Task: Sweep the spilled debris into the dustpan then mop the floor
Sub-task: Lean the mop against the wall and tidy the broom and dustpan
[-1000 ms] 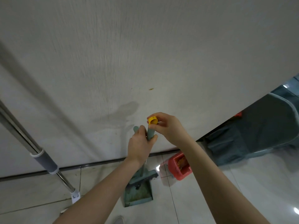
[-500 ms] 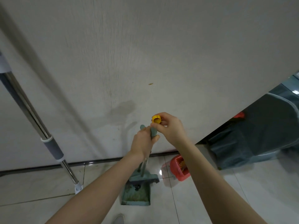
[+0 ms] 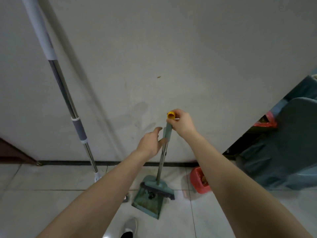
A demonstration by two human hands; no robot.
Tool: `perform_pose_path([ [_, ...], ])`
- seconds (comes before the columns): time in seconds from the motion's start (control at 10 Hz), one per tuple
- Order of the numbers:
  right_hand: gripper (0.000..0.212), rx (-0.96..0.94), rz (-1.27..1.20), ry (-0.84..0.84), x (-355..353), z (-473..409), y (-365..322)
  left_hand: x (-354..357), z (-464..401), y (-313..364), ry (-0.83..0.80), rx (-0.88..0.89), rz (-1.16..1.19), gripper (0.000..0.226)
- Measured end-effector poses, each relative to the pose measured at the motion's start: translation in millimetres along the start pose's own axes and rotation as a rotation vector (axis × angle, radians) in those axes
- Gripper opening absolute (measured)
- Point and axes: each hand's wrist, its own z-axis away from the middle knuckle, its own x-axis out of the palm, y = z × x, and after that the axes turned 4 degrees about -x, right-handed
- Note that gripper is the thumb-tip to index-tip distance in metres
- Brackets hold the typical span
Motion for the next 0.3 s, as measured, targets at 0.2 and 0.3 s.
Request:
perform_pose_path([
  [0.2,0.037,-0.020,0.079,-0.067,-23.9,23.7,-3.7,-7.0,44.7,7.6,-0.004,-0.001,0.048,0.055],
  [0.3,0.048,-0.005,0.157,-0.071,-28.2,36.1,-7.9,-20.6,60.0,7.8,0.029,-0.007,0.020,0.054],
])
